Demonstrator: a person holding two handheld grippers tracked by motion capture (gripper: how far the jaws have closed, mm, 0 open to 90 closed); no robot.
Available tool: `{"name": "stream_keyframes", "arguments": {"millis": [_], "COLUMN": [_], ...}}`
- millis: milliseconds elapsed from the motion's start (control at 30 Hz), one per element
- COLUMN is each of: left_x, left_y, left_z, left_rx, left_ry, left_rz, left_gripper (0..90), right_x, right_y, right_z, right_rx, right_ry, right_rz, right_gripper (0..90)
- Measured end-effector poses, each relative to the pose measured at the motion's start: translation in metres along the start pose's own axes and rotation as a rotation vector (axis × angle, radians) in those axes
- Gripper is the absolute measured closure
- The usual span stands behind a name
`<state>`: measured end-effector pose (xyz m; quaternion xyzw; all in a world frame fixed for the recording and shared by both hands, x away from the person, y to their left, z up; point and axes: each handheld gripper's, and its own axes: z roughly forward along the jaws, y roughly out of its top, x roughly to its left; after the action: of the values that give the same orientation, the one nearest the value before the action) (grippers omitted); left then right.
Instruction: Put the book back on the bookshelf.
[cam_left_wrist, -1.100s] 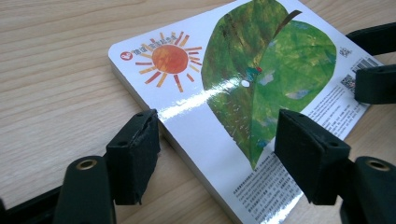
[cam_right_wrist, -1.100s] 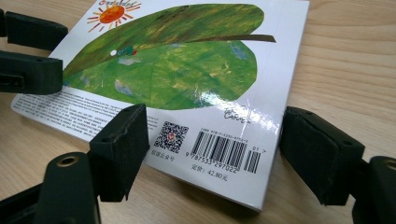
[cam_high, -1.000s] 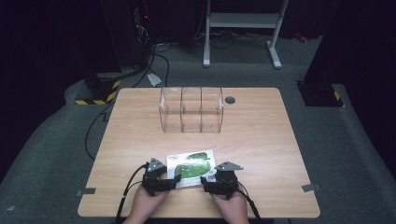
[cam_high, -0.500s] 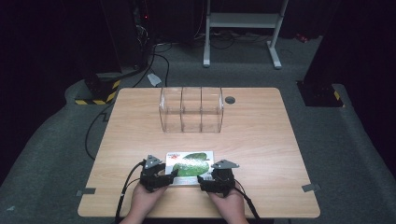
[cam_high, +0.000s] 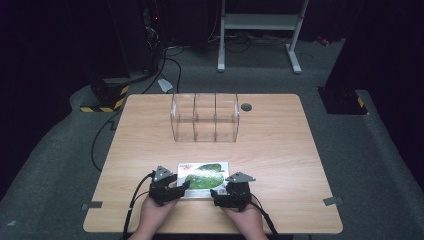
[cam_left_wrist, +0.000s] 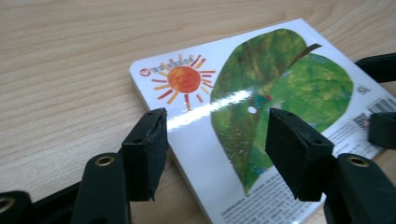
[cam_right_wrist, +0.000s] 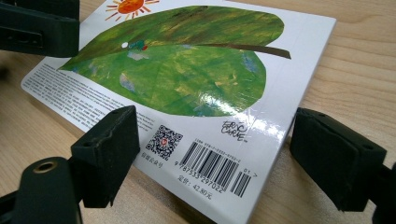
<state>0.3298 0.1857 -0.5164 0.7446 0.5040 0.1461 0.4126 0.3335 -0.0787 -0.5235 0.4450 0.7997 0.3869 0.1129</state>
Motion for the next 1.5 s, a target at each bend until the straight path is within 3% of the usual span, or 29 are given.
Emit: {"name": "stream_keyframes", "arguments": {"millis": [100,233,300,333,367,400,467,500,567,600,667,900,1033,1233,1367,1500], "left_x": [0.004,0.002,0.000,-0.003,-0.003,-0.010,-0.012,-0.012,-0.003,0.006,0.008,0.002,0.004,0.003,-0.002,-0.004], "left_y": [-0.001,0.001,0.002,0.003,0.003,0.004,0.006,0.006,0.005,0.003,0.001,-0.001,0.000,0.005,0.010,0.012], "left_z": [0.006,-0.002,-0.005,-0.006,-0.006,-0.006,-0.009,-0.009,-0.009,-0.004,-0.002,0.005,0.001,-0.007,-0.016,-0.019], "left_rx": [0.035,-0.004,-0.015,-0.024,-0.024,-0.029,-0.054,-0.054,-0.052,-0.025,-0.010,0.021,-0.003,-0.040,-0.079,-0.099], "left_ry": [0.004,-0.002,-0.018,-0.065,-0.065,-0.048,0.002,0.002,0.044,0.034,0.026,0.037,0.018,0.005,0.009,-0.015], "left_rz": [-0.022,-0.027,-0.028,-0.028,-0.028,0.026,0.054,0.054,0.026,-0.026,-0.042,-0.021,-0.051,-0.035,-0.001,0.000], "left_gripper": [38.6,42.0,47.8,47.1,47.6,47.3,46.6,45.9,45.1,45.1,45.1,46.1,47.6,47.7,48.0,49.0], "right_x": [0.000,0.000,0.000,0.000,0.000,0.000,0.000,0.000,0.000,0.000,0.000,0.000,0.000,0.001,-0.002,-0.003], "right_y": [-0.001,-0.002,-0.002,-0.002,-0.002,-0.002,-0.002,-0.002,-0.002,-0.002,-0.002,-0.002,-0.002,-0.002,-0.002,-0.004], "right_z": [0.000,0.000,0.000,0.000,0.000,0.000,0.000,0.000,0.000,0.000,0.000,0.000,0.000,0.000,-0.002,-0.007], "right_rx": [-0.005,-0.014,-0.010,-0.009,-0.009,-0.008,-0.009,-0.009,-0.008,-0.008,-0.008,-0.004,-0.005,-0.006,-0.009,-0.029], "right_ry": [-0.001,0.003,0.005,0.005,0.005,0.006,0.006,0.006,0.008,0.008,0.008,0.011,0.010,0.013,0.047,0.061], "right_rz": [0.001,-0.004,-0.003,-0.002,-0.002,-0.005,-0.008,-0.008,-0.009,-0.009,-0.009,-0.011,-0.012,-0.007,0.007,-0.001], "right_gripper": [14.5,13.8,13.7,13.7,13.7,13.2,13.1,13.1,13.1,13.1,13.1,13.0,12.8,11.8,10.2,9.7]}}
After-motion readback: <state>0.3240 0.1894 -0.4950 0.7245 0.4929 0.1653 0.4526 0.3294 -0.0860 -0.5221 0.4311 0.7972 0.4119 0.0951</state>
